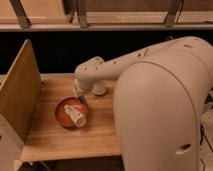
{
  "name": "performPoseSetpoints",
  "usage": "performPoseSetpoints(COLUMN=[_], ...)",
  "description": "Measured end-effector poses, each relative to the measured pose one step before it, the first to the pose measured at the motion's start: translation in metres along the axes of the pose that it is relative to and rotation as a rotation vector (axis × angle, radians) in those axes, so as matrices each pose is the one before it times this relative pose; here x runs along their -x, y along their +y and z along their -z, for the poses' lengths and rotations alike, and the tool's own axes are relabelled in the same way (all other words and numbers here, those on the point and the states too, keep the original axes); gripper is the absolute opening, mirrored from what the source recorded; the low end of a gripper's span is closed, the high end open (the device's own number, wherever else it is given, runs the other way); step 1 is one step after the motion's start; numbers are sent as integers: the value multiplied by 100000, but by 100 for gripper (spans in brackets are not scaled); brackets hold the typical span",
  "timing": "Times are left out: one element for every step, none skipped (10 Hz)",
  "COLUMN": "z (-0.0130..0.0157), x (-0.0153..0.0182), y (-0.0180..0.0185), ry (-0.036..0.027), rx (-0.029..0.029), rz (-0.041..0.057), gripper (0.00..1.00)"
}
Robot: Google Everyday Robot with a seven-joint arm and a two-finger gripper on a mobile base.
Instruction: Place the white sponge in the ceramic bowl
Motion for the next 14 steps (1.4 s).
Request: performPoseSetpoints(z=[-260, -248, -149, 15, 15, -13, 3, -3, -7, 5, 2, -17, -77, 8], x=[535, 554, 296, -17, -3, -3, -13, 5, 4, -5, 4, 5, 52, -6], y=[-839, -488, -78, -13, 17, -18, -15, 3, 3, -5, 13, -5, 18, 9], ry=[-1057, -1668, -1013, 30, 30, -18, 19, -10, -11, 12, -5, -22, -145, 17], rx=[-2663, -1519, -304, -3, 16, -17, -14, 11, 5, -6, 19, -12, -19, 15], rz=[1400, 1016, 211, 24, -25, 24, 14, 14, 3, 1, -8, -2, -46, -6], gripper=[0, 4, 5, 5, 5, 5, 5, 5, 5, 5, 5, 5, 5, 5])
